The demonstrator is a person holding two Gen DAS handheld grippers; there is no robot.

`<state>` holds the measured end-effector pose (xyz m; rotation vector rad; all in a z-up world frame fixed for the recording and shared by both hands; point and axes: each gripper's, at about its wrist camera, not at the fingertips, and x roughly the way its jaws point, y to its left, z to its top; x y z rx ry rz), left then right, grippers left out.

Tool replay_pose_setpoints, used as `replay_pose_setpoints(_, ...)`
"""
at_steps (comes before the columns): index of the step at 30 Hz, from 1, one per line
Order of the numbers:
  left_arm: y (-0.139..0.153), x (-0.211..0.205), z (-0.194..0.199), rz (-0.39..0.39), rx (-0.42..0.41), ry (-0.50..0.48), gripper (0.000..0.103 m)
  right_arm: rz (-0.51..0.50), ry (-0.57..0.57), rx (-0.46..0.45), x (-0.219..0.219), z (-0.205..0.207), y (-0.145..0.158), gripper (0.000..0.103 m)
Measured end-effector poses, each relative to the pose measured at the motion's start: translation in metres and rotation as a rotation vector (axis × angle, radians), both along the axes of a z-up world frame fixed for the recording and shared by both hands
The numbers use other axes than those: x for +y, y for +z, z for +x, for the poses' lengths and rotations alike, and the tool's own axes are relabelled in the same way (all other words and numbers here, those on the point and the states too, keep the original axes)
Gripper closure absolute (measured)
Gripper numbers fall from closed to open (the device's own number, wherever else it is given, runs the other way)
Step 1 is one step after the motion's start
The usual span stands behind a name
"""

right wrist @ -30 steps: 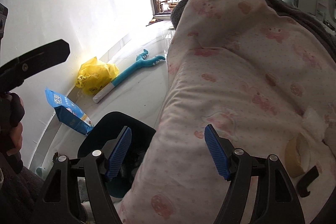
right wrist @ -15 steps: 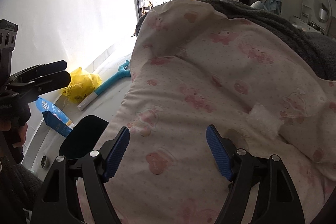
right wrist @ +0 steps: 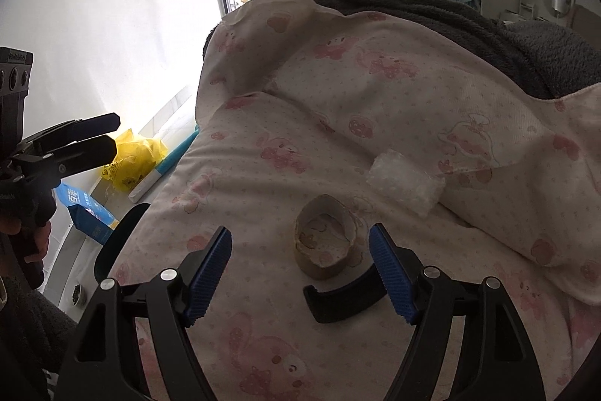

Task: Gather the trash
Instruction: 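Move both tools back to the tape roll on the duvet, then grasp the brown tape roll with the left tool while the right tool grasps the black clip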

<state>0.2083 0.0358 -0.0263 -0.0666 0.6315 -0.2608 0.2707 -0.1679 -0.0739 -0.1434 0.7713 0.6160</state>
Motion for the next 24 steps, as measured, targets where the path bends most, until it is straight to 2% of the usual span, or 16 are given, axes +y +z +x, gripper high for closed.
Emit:
replay_pose_setpoints(16, -0.008, -0.038, 0.017, -0.008, 0.016, -0.051, 0.011, 0.014, -0.001, 0.078, -0.028, 0.004, -0.018, 0.027)
replay_pose_setpoints(21, -0.011, -0.047, 0.022, -0.007, 0.021, -0.055, 0.011, 0.018, 0.008, 0.093, -0.033, 0.003, -0.021, 0.038)
replay_pose_setpoints(24, -0.013, -0.055, 0.024, -0.008, 0.024, -0.065, 0.011, 0.027, 0.014, 0.108, -0.036, 0.002, -0.023, 0.048)
